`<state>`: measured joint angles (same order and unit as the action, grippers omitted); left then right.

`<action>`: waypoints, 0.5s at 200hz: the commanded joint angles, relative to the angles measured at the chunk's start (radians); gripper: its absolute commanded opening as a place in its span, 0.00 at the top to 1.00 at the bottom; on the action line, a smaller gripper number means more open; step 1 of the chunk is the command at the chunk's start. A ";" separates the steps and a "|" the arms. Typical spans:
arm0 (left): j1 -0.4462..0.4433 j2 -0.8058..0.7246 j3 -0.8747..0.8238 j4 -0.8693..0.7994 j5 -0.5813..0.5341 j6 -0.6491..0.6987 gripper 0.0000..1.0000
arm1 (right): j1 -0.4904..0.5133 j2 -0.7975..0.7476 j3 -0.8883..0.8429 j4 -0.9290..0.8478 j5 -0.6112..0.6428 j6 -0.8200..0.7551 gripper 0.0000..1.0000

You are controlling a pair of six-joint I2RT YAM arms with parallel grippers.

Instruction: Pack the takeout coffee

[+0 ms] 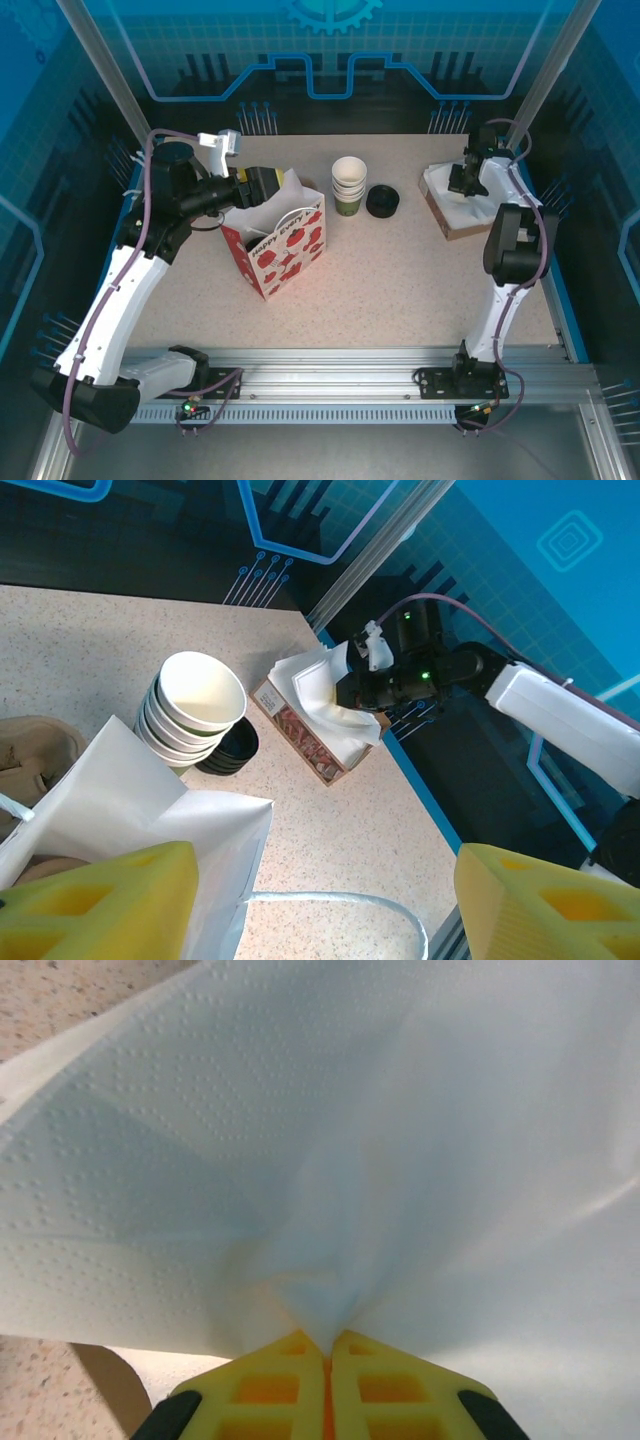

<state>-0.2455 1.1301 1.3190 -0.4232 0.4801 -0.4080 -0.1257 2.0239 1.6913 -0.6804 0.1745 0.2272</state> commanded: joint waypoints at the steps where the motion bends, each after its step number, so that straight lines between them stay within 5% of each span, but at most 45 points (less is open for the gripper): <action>1: -0.006 -0.026 -0.012 -0.002 0.007 0.035 0.30 | -0.017 -0.104 -0.039 0.014 -0.020 0.008 0.92; 66: -0.005 -0.048 -0.008 0.045 -0.012 -0.008 0.29 | -0.010 -0.399 -0.228 0.116 -0.225 0.095 0.93; 100: -0.027 -0.048 0.018 0.077 0.002 -0.041 0.27 | 0.110 -0.603 -0.323 0.215 -0.358 0.125 0.93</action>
<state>-0.2466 1.0981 1.3174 -0.3981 0.4763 -0.4210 -0.1051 1.5539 1.4124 -0.5686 -0.0353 0.3080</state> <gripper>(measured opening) 0.722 0.070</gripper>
